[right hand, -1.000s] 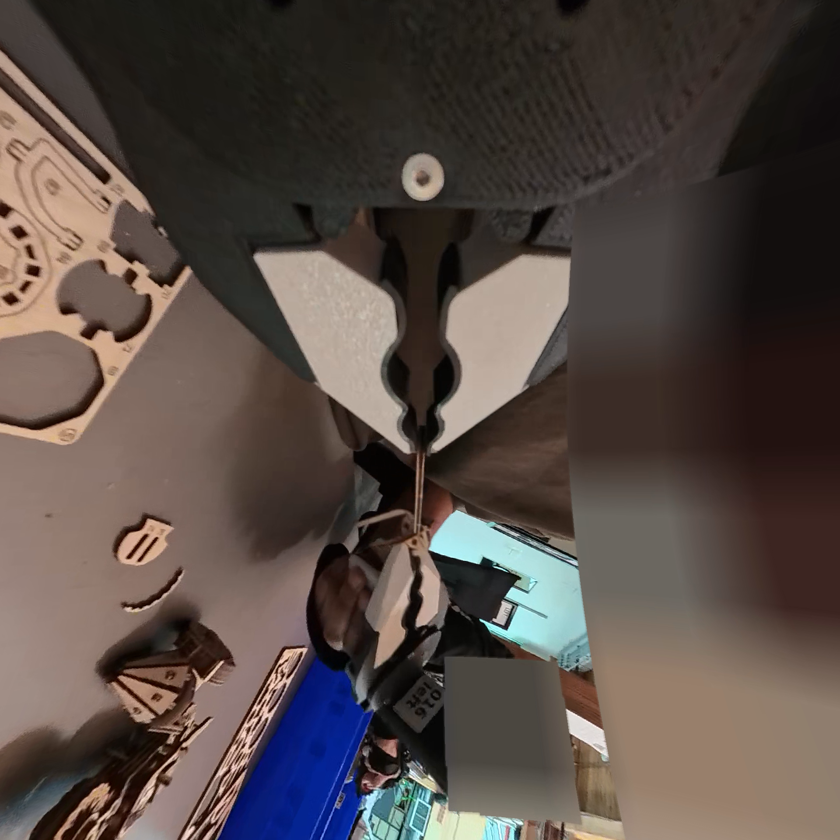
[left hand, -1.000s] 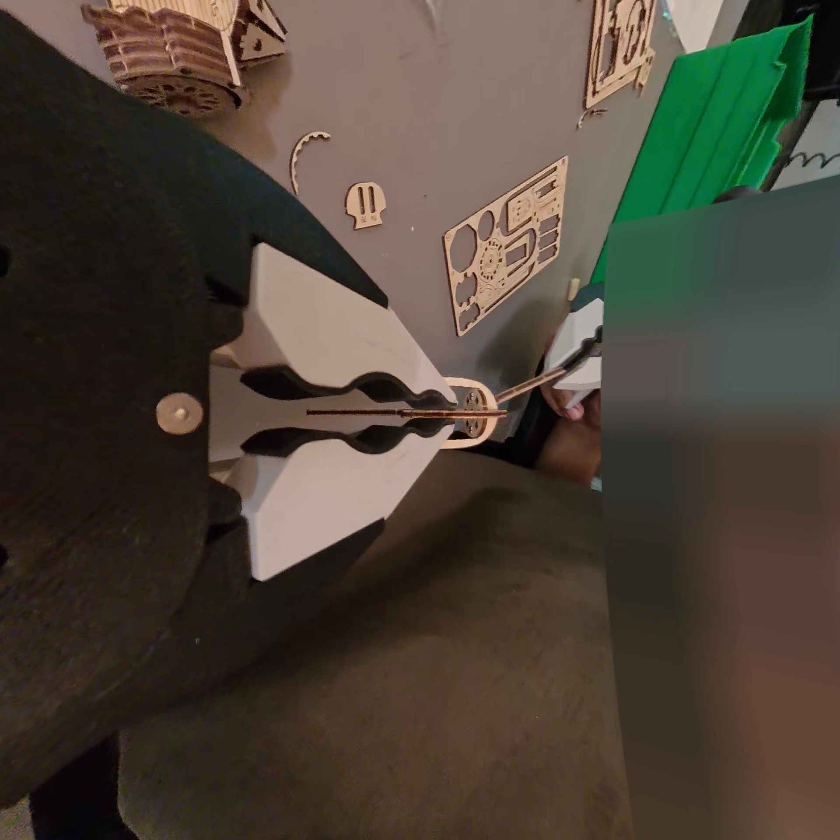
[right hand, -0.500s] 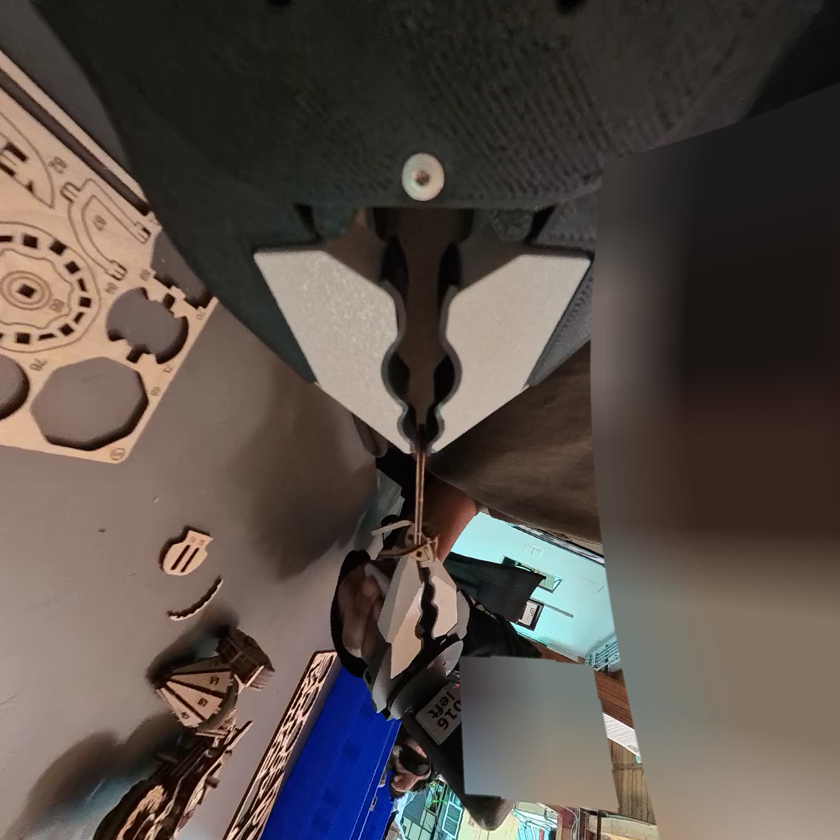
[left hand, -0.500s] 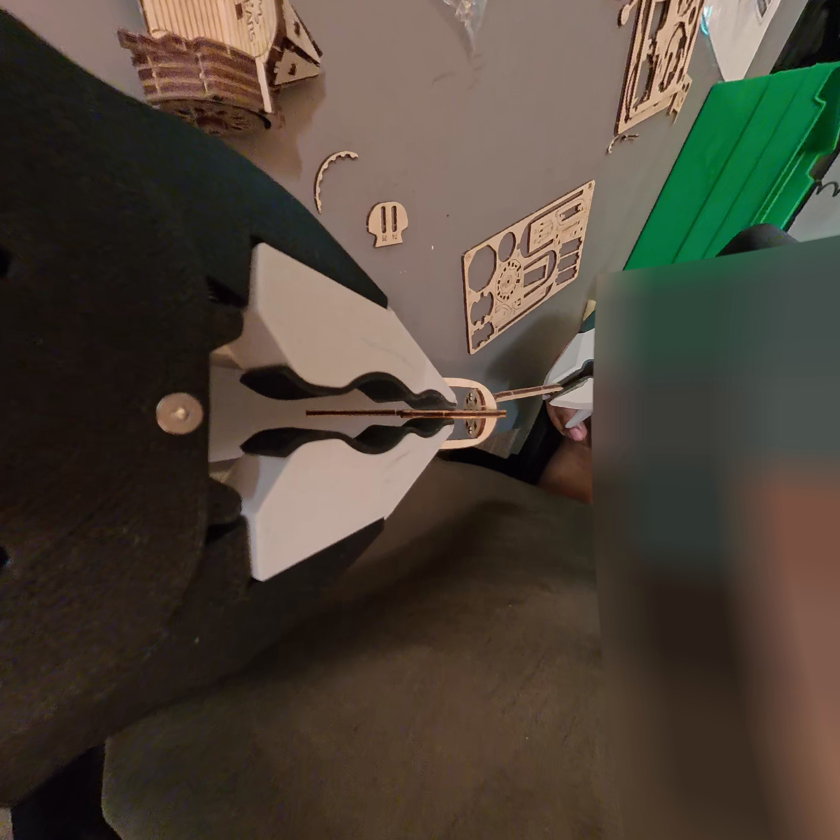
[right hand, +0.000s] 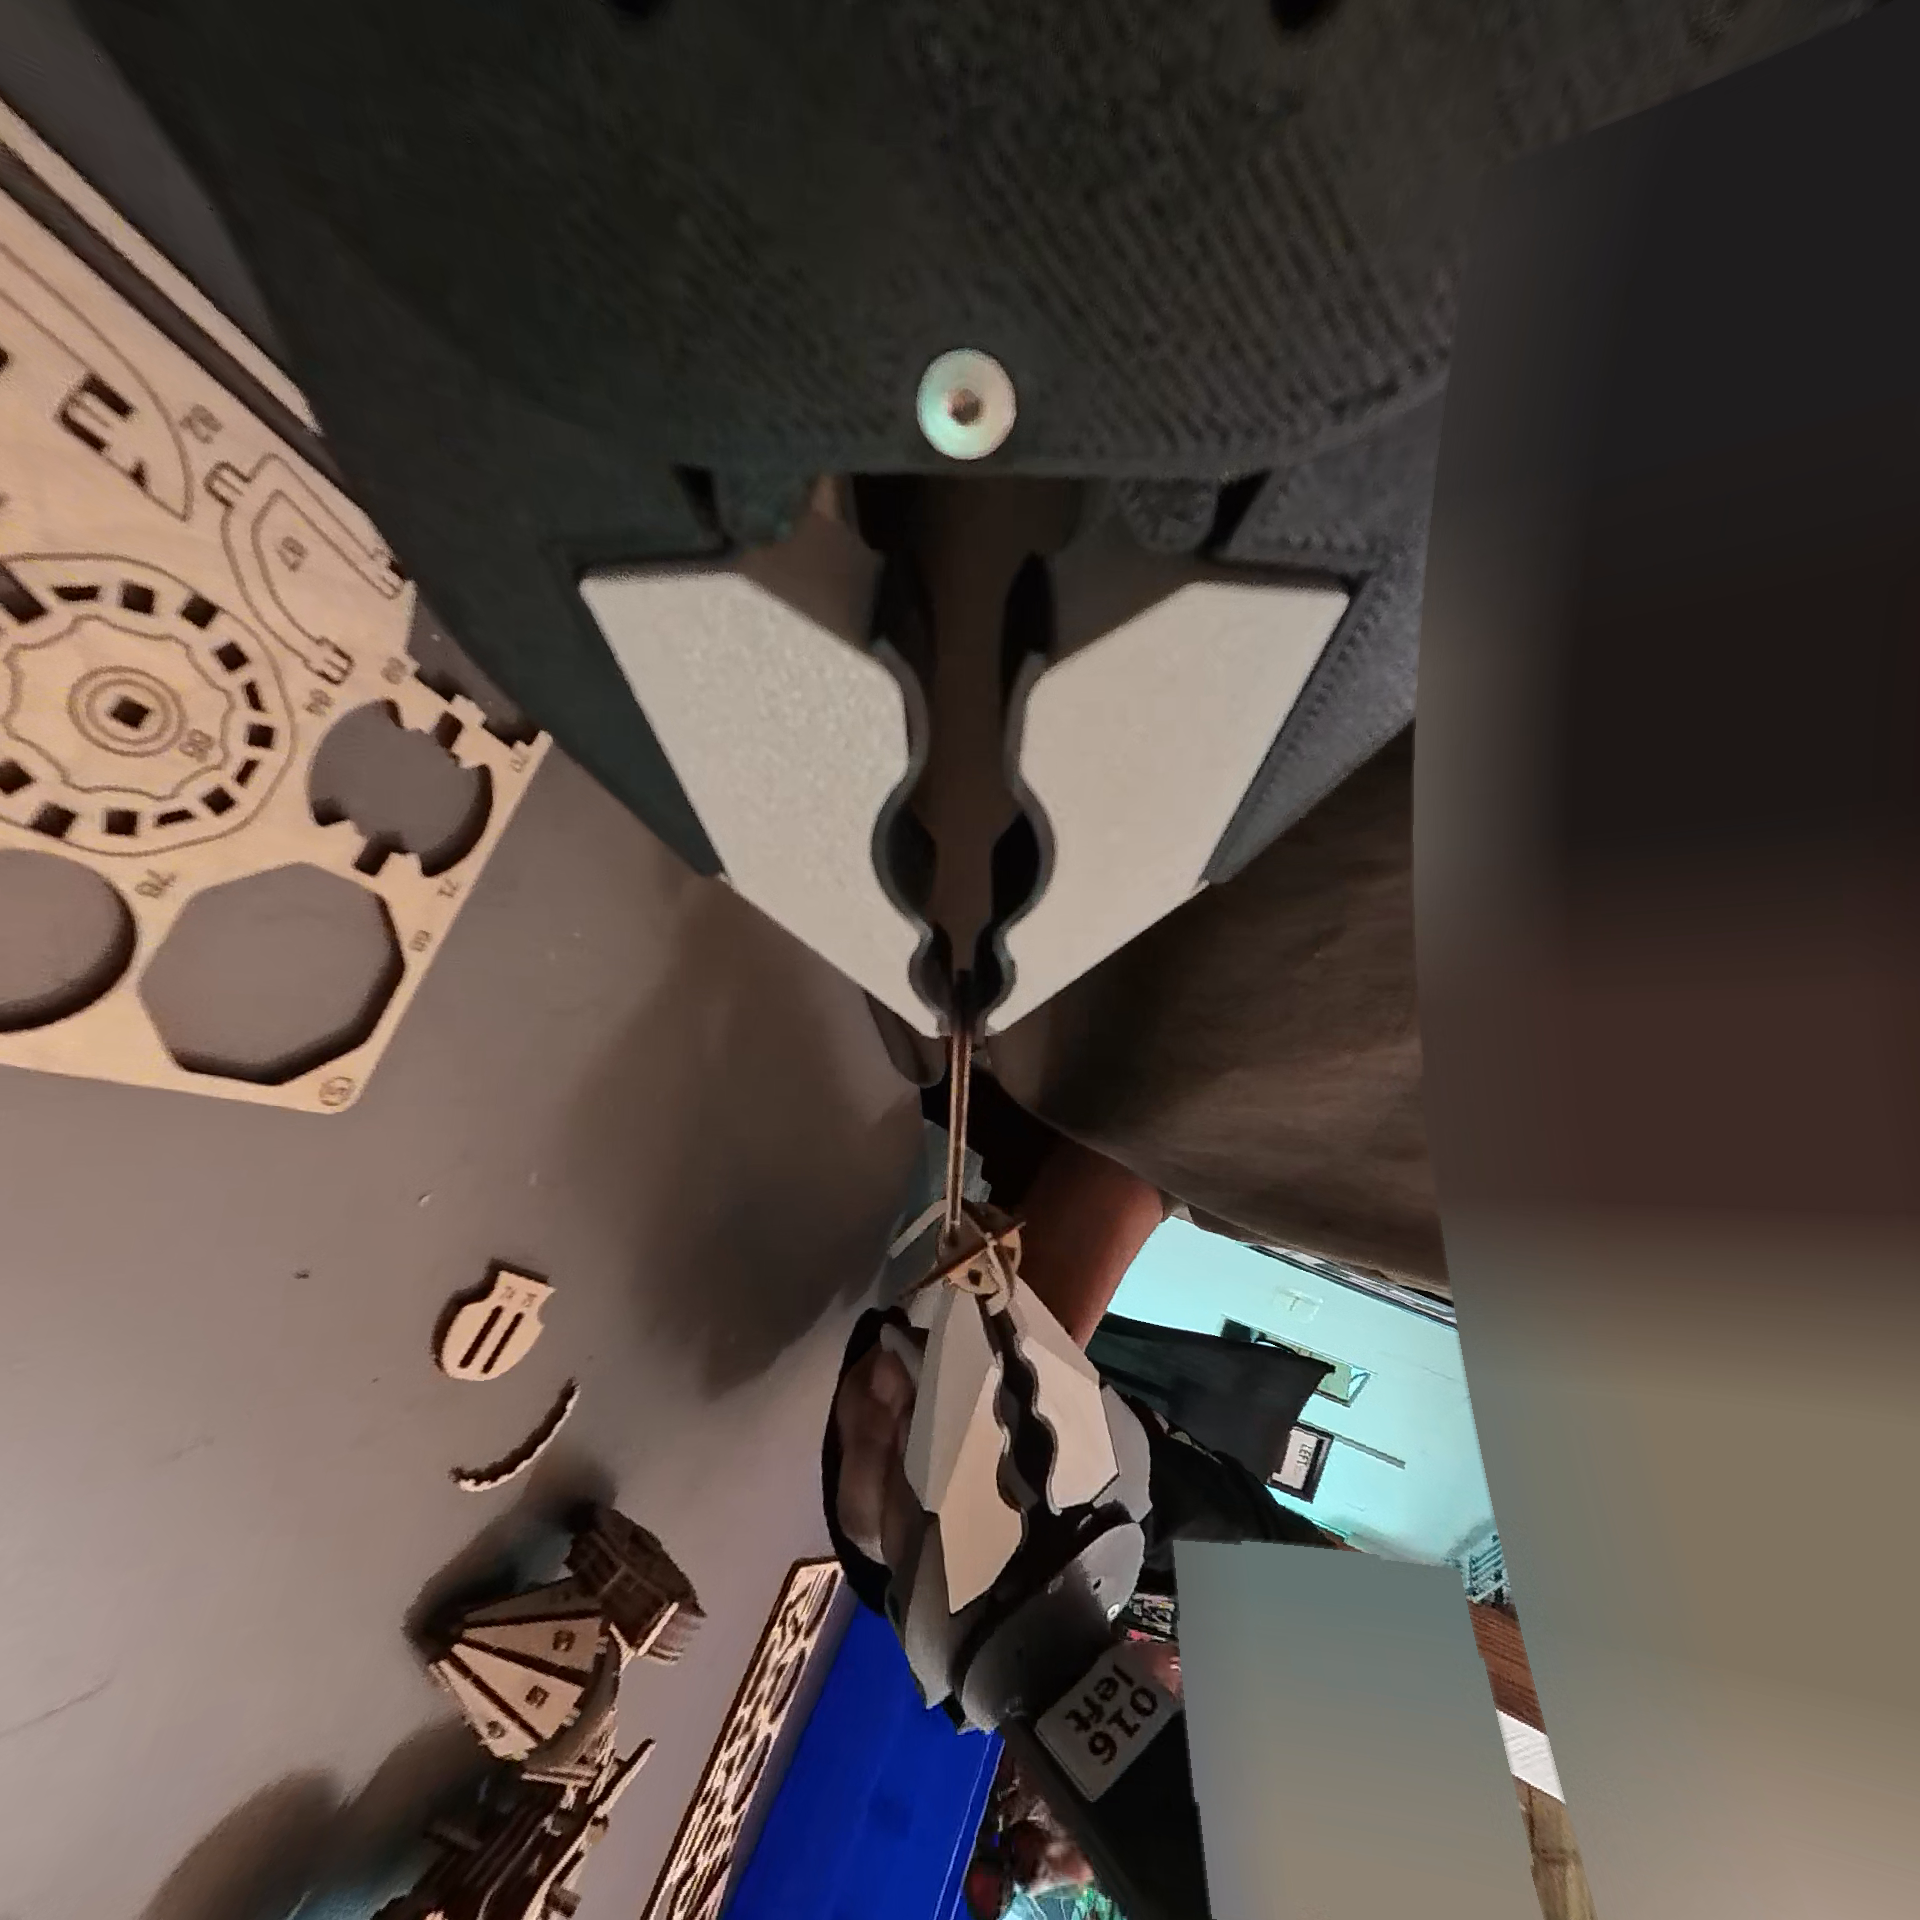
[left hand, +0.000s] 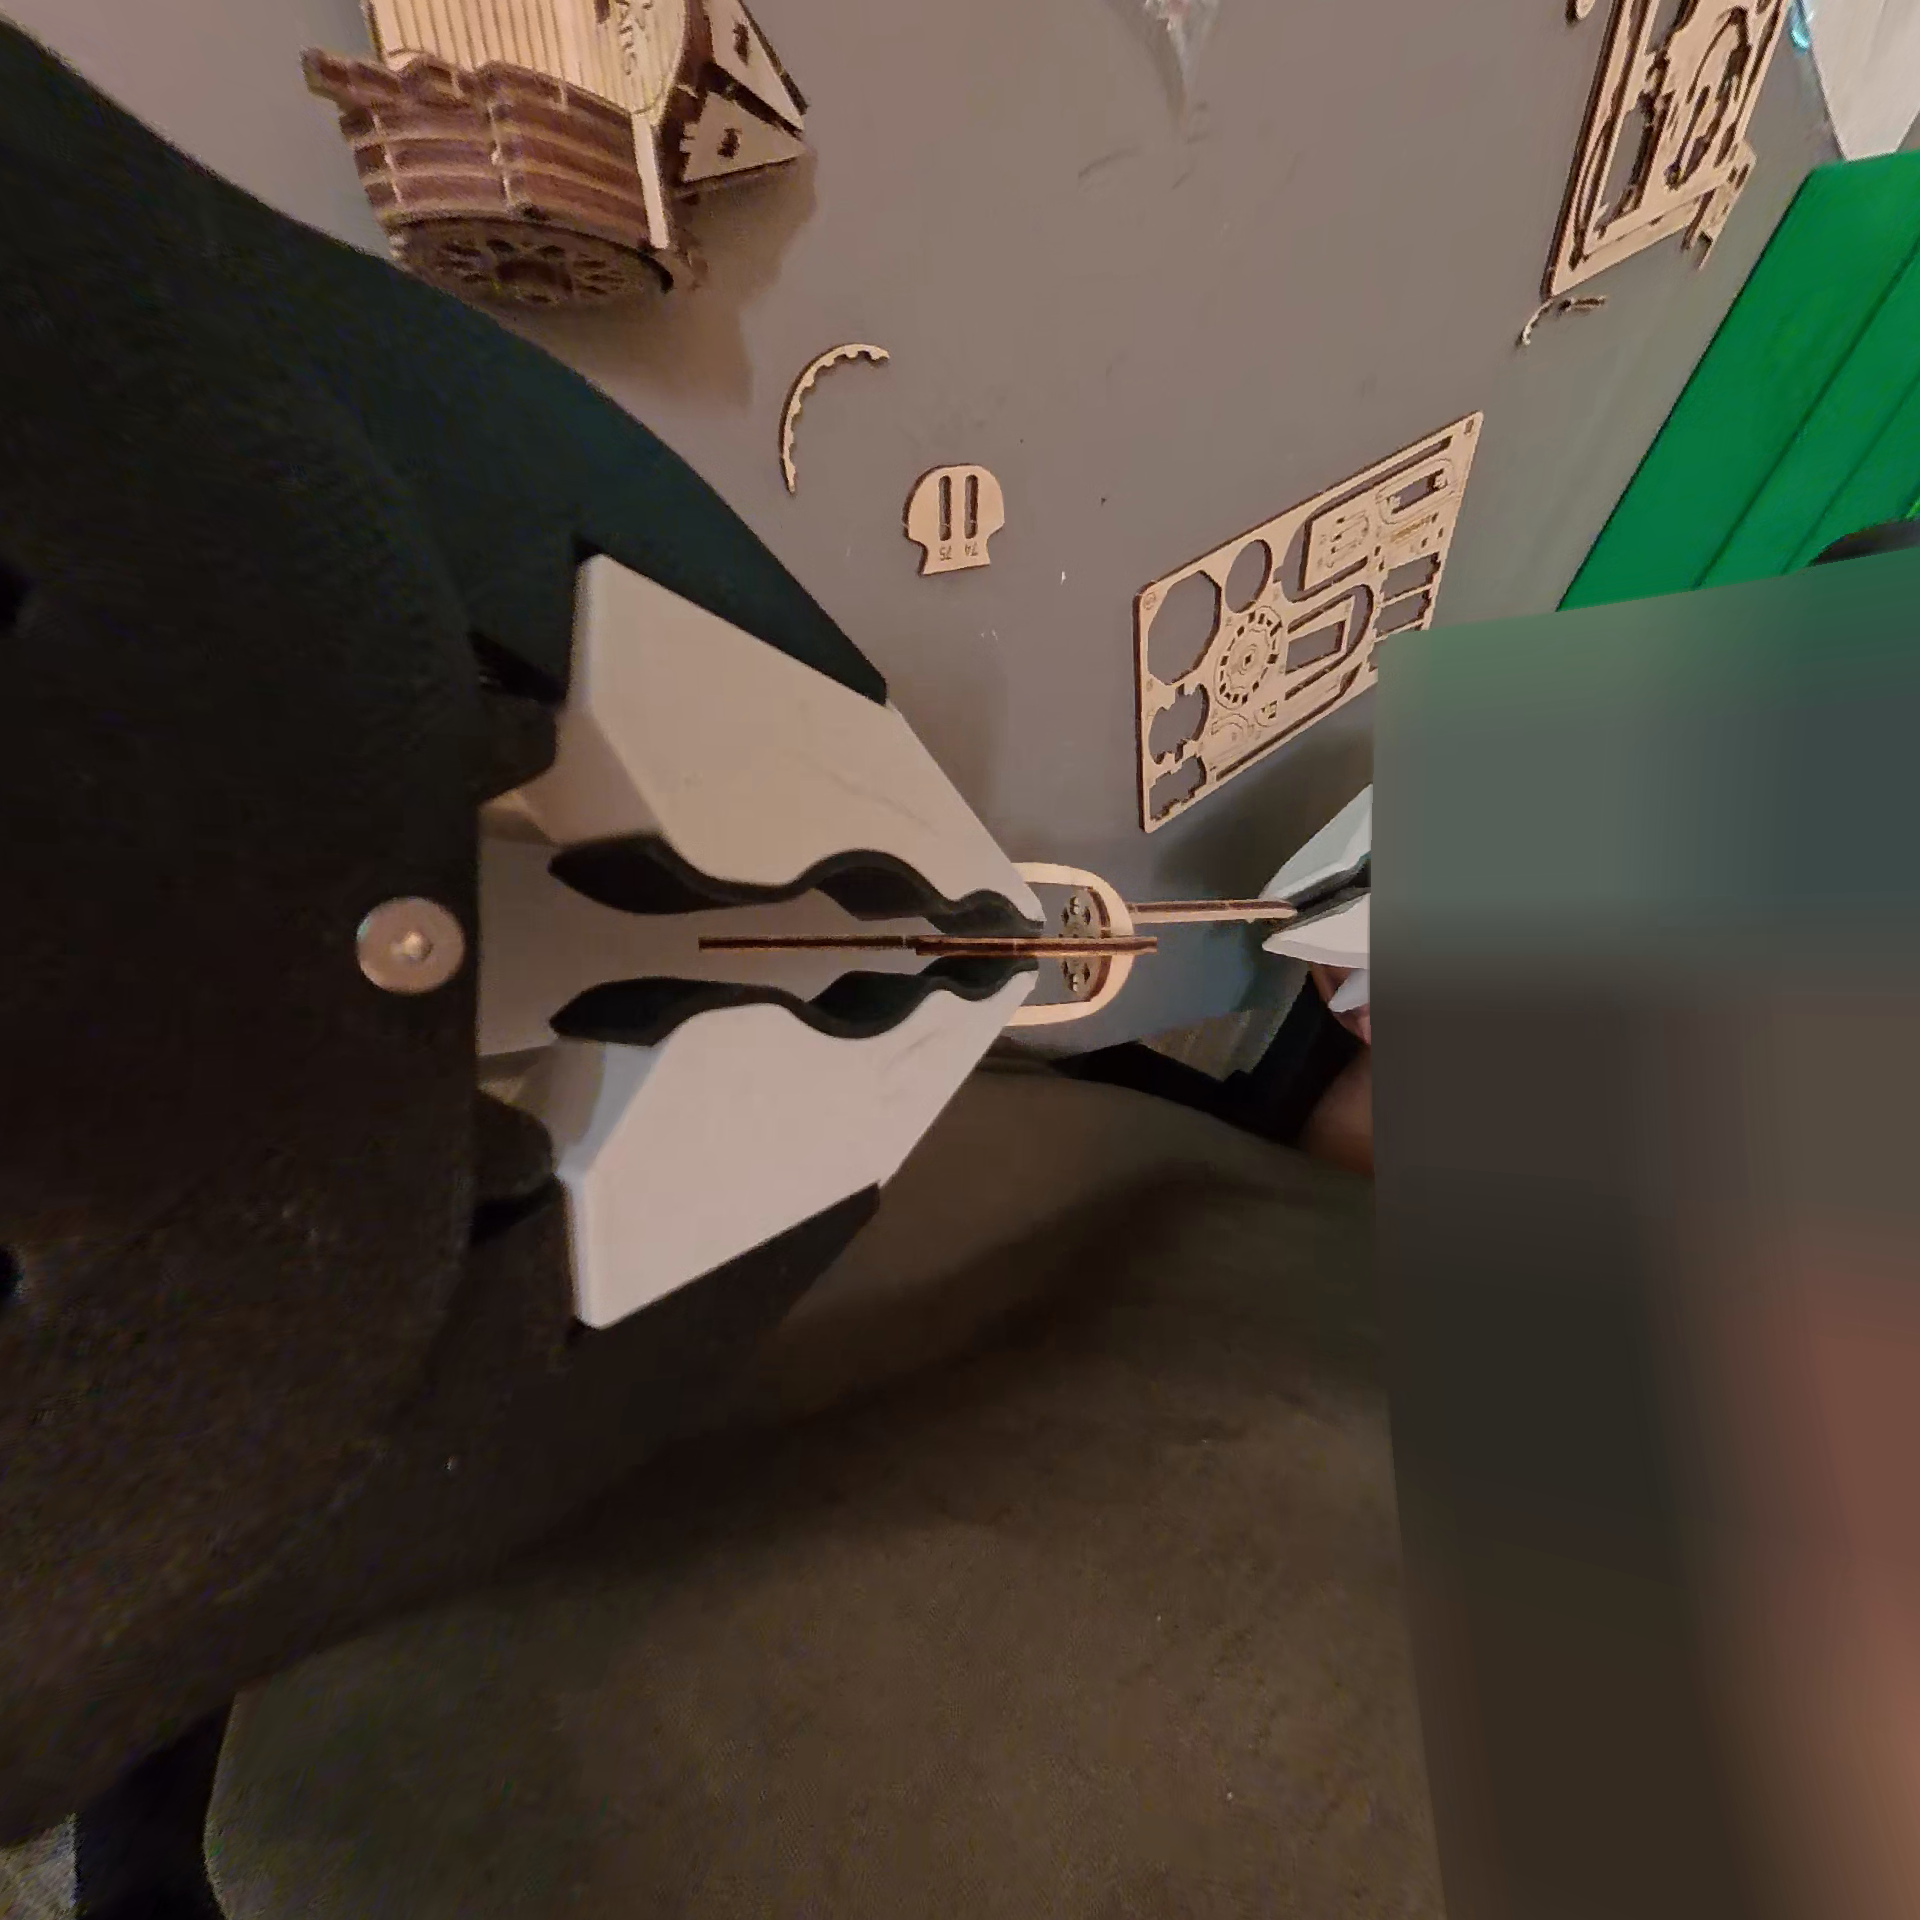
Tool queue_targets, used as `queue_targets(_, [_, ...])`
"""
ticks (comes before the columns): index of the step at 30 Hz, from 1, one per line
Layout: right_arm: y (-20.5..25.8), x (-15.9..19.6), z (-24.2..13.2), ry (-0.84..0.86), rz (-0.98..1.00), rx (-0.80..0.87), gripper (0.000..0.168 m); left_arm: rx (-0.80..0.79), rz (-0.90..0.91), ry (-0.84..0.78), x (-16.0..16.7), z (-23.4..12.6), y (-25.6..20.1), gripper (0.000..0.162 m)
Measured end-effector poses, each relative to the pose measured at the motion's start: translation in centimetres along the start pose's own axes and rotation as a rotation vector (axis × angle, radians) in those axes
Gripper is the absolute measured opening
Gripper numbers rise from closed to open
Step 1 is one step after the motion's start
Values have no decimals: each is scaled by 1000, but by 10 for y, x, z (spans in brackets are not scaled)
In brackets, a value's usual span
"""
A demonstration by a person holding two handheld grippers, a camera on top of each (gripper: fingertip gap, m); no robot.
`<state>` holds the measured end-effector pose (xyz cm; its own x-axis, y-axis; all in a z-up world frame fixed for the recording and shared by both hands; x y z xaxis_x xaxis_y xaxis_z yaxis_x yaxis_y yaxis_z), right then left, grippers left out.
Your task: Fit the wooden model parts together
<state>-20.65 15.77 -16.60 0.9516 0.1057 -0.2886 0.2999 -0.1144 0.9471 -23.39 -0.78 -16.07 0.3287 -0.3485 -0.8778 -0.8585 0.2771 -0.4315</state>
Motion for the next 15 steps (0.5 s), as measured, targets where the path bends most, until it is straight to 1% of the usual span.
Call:
queue_targets(8, [-2,5,4,22,94,-7,1,-42,101,14,-1,-1,-3,1])
queue_targets(11, [-3,8,6,36,121,2,1,-42,102,22,0,-1,-2,1])
queue_targets(15, [-1,9,6,51,108,23,1,-30,82,21,1,0,0,1])
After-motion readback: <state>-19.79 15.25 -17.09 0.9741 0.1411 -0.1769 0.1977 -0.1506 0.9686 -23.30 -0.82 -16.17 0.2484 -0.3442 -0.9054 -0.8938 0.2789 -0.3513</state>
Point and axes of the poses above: each gripper's, where its closed fingertips meet, z out along the fingers, x out of its underside, y = z × x across the jaws, the point moved 5 cm from there along -z, back along the fingers, and after that the axes turned 6 degrees about z, right-handed, at the moved point
